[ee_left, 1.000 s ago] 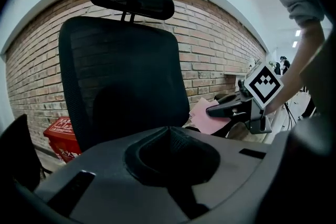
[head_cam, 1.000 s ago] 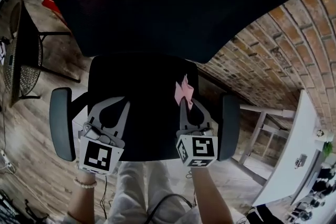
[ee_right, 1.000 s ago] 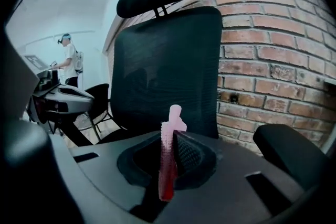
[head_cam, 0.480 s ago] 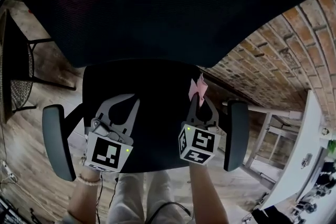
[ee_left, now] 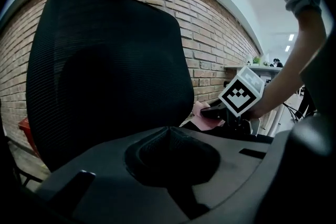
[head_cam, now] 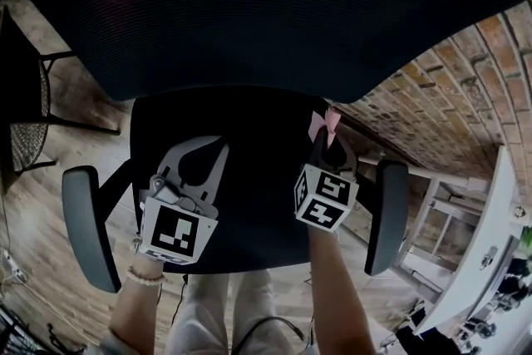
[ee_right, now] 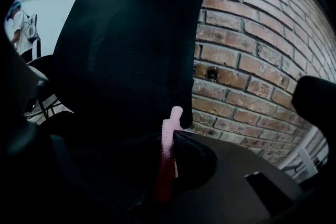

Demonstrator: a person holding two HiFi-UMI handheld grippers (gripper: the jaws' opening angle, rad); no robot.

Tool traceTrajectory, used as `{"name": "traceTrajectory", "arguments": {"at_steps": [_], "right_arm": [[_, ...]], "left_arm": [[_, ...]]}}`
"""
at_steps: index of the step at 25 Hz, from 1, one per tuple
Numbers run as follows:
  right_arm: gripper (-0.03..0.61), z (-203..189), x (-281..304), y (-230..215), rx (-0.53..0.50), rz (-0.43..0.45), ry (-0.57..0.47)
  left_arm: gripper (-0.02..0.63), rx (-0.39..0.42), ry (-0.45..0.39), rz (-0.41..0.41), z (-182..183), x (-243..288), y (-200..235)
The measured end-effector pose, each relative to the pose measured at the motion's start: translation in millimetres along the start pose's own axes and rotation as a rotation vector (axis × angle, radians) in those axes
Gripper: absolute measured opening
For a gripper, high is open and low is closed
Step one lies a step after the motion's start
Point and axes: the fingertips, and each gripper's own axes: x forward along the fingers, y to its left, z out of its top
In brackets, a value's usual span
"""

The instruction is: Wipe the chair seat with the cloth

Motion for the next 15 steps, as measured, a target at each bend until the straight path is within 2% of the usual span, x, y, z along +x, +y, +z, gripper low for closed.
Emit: {"name": "traceTrajectory", "arguments": {"at_steps": [2, 5, 15], "right_arm": [[0.055, -5.2, 10.1, 3.7, -0.014, 0.021, 0.021], [0.055, -12.0, 24.0, 16.4, -0.032, 0.071, 0.055], [0.054, -29.9, 45.6, 81.7, -0.050, 0.257, 0.132]], "left_arm": [[0.018, 0.015, 0.014, 0.012, -7.1, -2.1, 3.1], [0.018, -0.008, 0.024, 0.036, -17.8, -8.9, 9.4], [0.018, -0.035, 0.077, 0.088, -49.7, -28.7, 16.9]]}}
